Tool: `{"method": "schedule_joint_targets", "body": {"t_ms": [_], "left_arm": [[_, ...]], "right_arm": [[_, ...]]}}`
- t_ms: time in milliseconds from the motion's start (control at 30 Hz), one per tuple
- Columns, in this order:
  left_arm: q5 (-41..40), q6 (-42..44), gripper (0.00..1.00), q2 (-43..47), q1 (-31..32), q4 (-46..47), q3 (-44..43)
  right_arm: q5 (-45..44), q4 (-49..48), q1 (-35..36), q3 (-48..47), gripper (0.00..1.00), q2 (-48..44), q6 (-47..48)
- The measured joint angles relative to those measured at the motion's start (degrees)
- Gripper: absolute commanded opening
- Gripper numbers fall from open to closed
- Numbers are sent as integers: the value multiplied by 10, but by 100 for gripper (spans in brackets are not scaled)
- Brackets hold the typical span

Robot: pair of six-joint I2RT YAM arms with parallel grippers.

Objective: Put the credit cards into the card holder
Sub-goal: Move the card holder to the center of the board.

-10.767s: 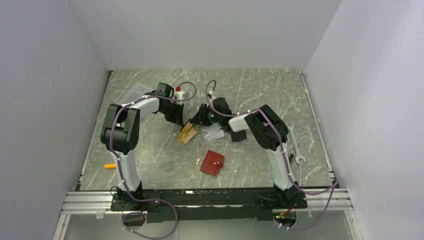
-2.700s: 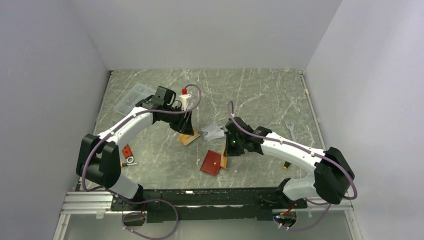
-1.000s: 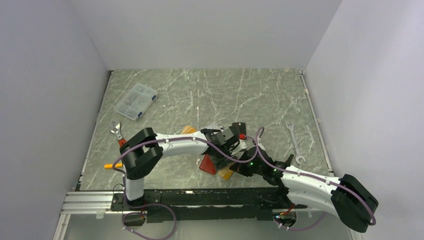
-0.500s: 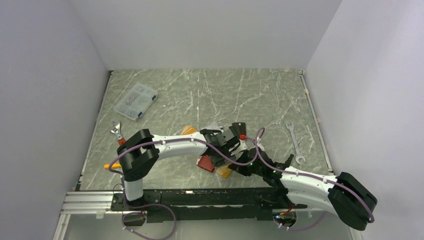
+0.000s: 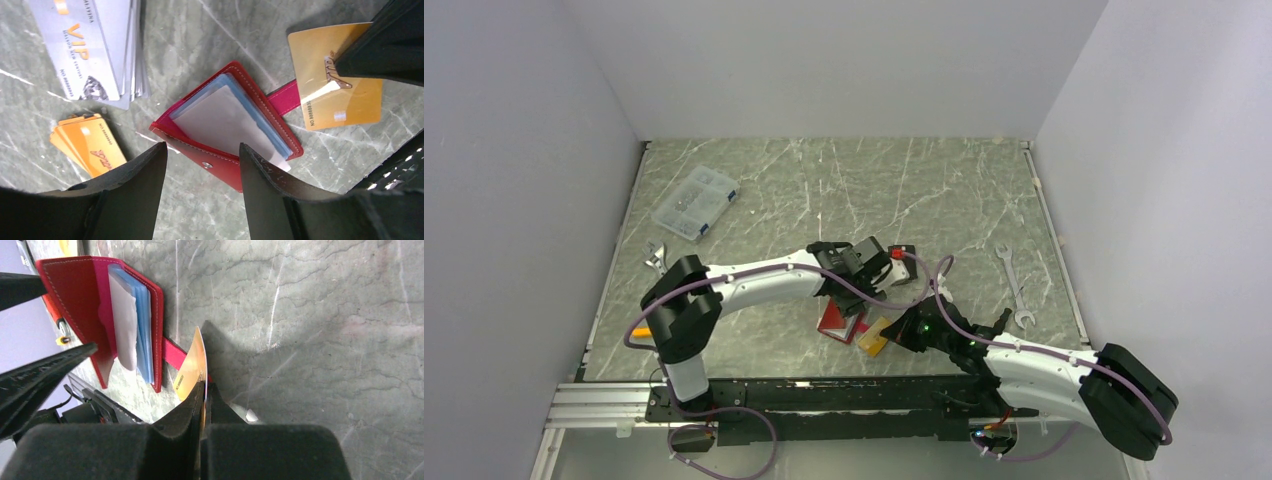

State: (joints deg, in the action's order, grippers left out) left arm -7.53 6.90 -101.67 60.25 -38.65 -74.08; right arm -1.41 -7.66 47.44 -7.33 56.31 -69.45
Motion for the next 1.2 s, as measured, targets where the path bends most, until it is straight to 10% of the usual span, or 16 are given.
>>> {"method": "schedule_joint_targets", "body": {"t_ms": [733, 1200], "left_arm": [[-22, 33, 51, 66, -117, 8, 112], [224, 10, 57, 61, -249, -1, 104]], "right_arm": [[-2, 2, 1, 0, 0, -3, 0], [-33, 61, 1, 0, 0, -67, 10]]}}
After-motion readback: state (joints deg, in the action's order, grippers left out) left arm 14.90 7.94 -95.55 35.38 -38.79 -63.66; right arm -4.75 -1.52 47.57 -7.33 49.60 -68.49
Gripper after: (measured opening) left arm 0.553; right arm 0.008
